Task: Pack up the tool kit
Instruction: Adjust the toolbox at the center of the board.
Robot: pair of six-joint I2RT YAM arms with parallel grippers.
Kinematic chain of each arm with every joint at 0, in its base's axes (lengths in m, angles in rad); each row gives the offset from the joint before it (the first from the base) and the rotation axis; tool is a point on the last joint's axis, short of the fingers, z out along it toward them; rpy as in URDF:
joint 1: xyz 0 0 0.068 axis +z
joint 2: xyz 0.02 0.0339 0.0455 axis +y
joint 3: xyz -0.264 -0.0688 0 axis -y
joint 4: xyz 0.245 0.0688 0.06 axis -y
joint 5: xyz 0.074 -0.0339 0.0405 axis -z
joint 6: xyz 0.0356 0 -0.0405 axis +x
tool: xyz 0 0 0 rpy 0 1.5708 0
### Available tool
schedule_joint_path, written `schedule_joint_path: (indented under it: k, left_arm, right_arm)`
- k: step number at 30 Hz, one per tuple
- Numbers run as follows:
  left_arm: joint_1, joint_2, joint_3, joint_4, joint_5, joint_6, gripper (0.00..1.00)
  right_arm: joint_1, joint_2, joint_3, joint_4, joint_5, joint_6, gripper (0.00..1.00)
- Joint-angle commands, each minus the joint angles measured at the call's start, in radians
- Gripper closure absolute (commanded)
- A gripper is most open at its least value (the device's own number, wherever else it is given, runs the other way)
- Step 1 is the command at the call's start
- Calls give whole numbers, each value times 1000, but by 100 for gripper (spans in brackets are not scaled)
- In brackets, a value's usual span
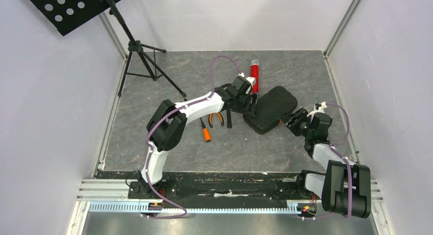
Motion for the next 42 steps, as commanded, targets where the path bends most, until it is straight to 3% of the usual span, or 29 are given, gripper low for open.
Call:
schedule_joint_path:
  k: [1, 11, 17, 22, 27, 34, 39, 42]
  left_arm:
    - [-15, -47, -86, 12, 4, -43, 29]
    - [-26, -89, -226, 78, 21, -145, 38]
    - [-76, -160, -345, 144, 34, -216, 41]
    - [-144, -238, -422, 176, -1, -252, 41]
    - [-161, -296, -469, 191, -46, -282, 42]
    - [-121, -353, -317, 118, -110, -218, 21]
    - [-54, -243, -90, 23, -148, -121, 10]
    - [-29, -148, 5, -14, -126, -97, 9]
  right_arm:
    - [-5, 4, -20, 55, 81, 9, 51]
    - [-42, 38, -45, 77, 64, 20, 61]
    - [-19, 81, 57, -147, 63, -170, 56]
    - [13, 102, 115, -300, 147, -292, 55]
    - [34, 140, 172, -403, 224, -405, 63]
    - [86, 177, 256, -483, 275, -514, 66]
    - [123, 223, 290, -506, 304, -538, 67]
    - [132, 239, 286, -503, 319, -538, 68]
